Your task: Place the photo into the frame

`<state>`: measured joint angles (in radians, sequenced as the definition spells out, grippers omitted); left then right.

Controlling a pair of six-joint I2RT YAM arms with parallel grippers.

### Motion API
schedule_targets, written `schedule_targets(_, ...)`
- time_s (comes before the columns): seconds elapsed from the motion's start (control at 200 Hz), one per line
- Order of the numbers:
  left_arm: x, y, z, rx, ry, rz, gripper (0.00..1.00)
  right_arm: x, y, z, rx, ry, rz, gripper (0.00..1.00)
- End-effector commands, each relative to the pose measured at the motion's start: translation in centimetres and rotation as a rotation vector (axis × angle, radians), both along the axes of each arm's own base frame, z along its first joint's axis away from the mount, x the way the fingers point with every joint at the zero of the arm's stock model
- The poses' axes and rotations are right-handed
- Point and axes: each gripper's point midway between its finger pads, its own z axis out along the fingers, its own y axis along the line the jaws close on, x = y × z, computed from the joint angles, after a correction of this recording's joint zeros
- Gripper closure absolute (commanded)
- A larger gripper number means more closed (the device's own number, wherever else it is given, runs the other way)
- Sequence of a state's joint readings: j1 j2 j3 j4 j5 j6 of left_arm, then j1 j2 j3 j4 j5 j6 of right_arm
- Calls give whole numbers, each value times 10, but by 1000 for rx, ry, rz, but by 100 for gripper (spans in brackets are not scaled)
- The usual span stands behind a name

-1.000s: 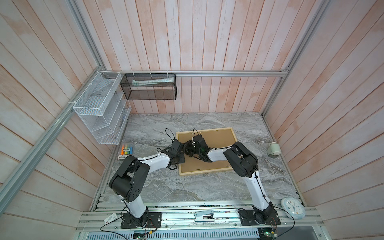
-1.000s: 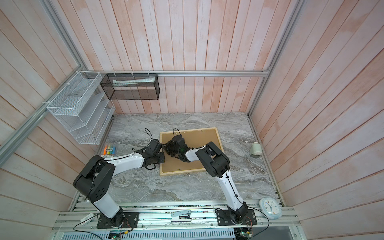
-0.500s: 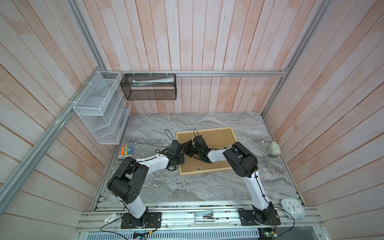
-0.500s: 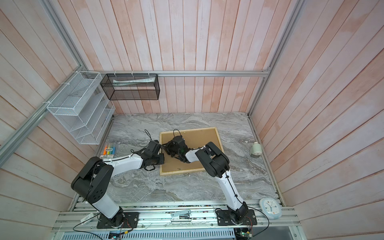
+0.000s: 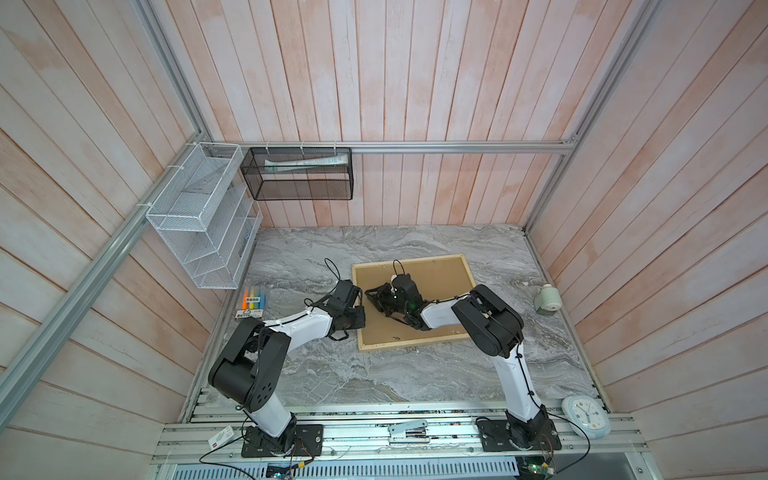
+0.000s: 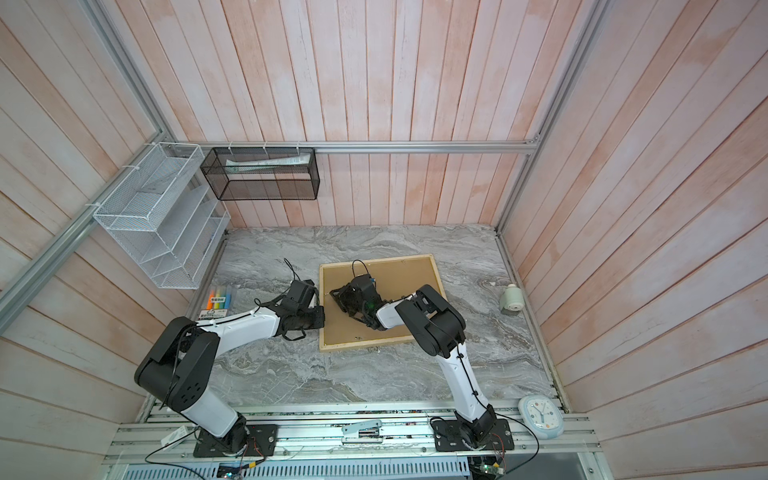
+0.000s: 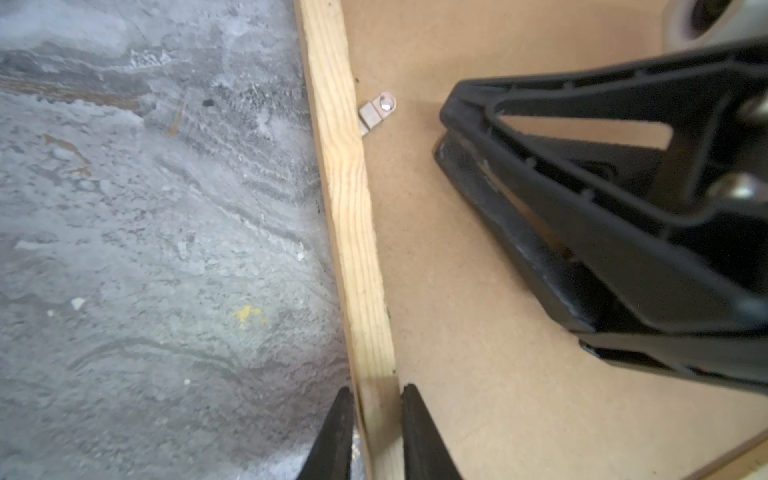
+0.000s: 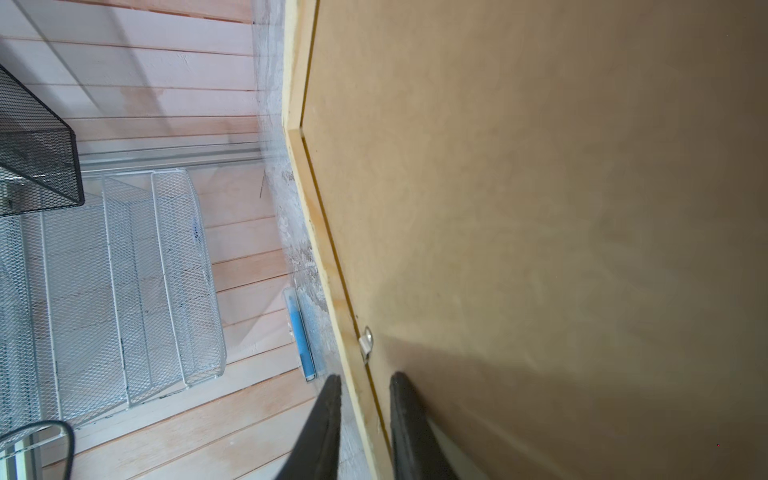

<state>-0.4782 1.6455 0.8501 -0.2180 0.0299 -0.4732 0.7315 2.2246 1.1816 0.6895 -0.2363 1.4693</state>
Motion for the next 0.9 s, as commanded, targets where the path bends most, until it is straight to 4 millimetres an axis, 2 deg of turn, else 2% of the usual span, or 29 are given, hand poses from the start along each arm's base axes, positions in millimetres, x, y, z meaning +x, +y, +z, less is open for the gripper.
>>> schedule_targets(0.0,-6,24,-17,88,39,22,78,-6,-23,-32,-94,60,-25,76)
schedule_targets(0.15,-3,27,-23,103,43,21,79,-7,-25,-29,-103,42,-13,76)
schedule_targets(0.375,4,28,-31,106,54,29,79,-6,-16,-23,-124,0,41,76)
schedule_targets(0.535,3,32,-32,123,69,54,79,-4,7,-22,-157,-21,133,76)
schedule_targets(0.67,0,36,-36,149,91,63,79,-6,26,-33,-177,-4,218,76)
schedule_targets(0.895,-6,34,-42,170,110,54,79,-10,39,-39,-182,3,262,75)
